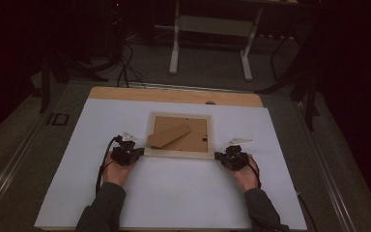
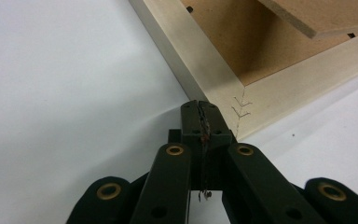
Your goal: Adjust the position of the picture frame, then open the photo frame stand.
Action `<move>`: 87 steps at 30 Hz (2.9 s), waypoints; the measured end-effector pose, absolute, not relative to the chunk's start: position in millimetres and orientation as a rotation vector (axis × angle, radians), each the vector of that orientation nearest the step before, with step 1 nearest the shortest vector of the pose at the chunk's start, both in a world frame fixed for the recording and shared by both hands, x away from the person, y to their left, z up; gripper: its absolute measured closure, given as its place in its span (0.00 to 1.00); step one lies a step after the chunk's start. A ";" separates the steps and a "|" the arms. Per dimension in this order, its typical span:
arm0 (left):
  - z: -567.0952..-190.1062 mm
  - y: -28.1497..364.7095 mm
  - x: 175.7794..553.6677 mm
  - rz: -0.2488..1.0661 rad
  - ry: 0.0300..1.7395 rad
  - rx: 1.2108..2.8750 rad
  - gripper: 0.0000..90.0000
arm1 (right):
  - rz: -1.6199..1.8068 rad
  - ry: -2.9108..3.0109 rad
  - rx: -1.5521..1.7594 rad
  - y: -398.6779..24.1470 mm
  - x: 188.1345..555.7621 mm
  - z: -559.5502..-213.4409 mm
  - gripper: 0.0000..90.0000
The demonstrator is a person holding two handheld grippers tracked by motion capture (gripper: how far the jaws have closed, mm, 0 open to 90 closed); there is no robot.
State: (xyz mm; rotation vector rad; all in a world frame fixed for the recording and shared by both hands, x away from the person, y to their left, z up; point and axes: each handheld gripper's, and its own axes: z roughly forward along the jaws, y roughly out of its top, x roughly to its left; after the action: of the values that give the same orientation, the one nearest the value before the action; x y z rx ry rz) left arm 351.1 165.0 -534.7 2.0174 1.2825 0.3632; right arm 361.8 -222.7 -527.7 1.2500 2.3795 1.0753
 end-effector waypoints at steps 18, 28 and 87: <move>-536.0 164.7 339.3 0.352 1.263 2.008 1.00 | 1.132 2.408 1.245 -228.3 357.5 -528.3 1.00; -535.6 164.2 330.4 0.351 1.244 2.003 1.00 | 1.159 2.408 1.254 -232.7 356.4 -529.5 1.00; -479.8 194.5 317.6 0.440 1.196 1.821 0.61 | 1.169 2.258 1.205 -246.8 344.8 -521.0 0.72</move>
State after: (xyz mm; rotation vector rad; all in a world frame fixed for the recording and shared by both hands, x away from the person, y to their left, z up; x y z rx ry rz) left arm 317.6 194.5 -479.8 1.8208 1.1961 0.4402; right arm 344.8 -246.8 -521.0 1.2050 2.2582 1.1686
